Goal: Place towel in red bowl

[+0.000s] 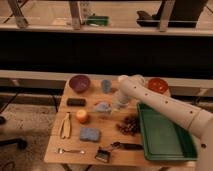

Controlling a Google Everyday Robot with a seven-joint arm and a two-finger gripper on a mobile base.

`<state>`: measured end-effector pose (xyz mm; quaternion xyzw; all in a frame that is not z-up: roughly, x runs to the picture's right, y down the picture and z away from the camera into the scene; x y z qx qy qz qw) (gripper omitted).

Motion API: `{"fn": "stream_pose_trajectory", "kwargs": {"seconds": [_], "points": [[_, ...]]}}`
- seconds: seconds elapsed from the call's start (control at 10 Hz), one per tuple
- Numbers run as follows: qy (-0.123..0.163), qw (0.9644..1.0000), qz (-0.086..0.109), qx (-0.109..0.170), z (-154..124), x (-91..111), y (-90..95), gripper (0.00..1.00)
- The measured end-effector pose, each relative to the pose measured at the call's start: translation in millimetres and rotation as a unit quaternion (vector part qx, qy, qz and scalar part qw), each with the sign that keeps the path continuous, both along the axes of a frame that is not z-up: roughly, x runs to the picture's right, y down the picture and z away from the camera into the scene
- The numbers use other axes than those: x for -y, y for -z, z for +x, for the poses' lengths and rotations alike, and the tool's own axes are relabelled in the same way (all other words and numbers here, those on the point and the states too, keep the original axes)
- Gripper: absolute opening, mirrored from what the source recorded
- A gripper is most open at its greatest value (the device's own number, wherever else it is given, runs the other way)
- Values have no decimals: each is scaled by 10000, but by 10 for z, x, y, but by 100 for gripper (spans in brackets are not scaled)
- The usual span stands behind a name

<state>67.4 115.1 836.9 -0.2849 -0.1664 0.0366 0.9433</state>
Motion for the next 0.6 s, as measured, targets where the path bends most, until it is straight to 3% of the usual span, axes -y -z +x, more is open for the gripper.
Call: {"fn": "stream_pose_trajectory", "kwargs": {"seconds": [0.3, 0.5, 0.6], "points": [[-547, 9981, 227, -175, 516, 120, 267, 0], [-866, 9947, 467, -307, 813, 290, 499, 1], [-1013, 9925, 561, -392, 964, 402, 594, 6]]}}
